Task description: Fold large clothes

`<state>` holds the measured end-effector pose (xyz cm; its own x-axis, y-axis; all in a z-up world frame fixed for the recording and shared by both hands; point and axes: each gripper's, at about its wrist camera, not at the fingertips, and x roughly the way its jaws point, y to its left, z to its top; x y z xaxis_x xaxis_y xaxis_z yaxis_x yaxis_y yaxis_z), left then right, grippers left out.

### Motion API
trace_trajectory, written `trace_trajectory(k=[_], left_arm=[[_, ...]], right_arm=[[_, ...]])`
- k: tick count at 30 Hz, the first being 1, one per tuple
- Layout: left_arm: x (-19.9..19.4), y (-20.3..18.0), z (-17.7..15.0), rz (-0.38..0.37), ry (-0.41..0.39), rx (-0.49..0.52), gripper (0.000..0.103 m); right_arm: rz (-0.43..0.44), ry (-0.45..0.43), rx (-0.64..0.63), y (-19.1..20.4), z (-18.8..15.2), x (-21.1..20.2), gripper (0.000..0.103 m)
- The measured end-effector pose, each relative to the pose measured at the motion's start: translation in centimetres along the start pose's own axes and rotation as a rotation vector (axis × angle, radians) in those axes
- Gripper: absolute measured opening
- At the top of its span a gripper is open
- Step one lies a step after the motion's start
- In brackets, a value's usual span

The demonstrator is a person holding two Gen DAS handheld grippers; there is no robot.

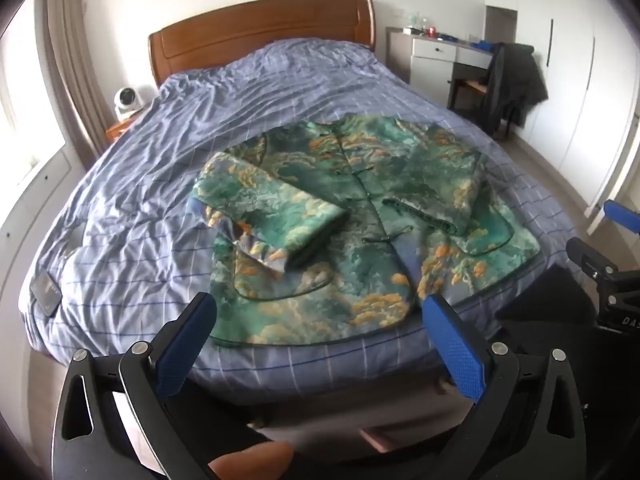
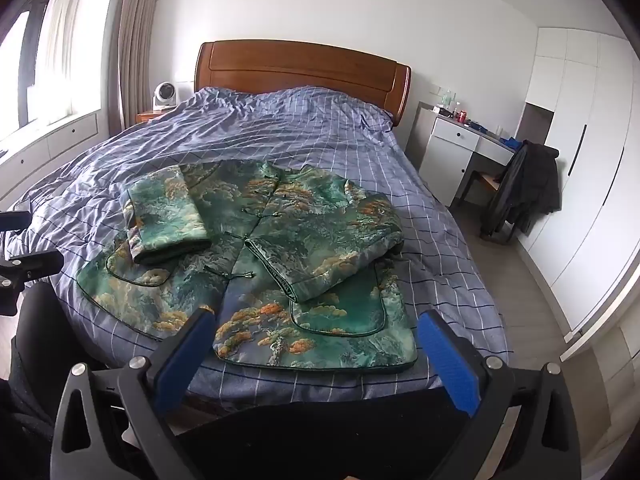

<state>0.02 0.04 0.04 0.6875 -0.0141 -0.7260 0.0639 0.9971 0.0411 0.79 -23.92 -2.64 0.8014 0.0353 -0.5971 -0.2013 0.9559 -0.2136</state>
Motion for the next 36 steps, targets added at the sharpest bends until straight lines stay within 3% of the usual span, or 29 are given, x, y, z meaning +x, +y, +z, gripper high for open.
trace_trajectory(k=[36], left_arm=[[-0.1,0.7,-0.9,0.005,0.003,0.001,0.103]], right_arm=[[0.01,-0.009,0.013,0.3,-0.2,-0.3,0.103]])
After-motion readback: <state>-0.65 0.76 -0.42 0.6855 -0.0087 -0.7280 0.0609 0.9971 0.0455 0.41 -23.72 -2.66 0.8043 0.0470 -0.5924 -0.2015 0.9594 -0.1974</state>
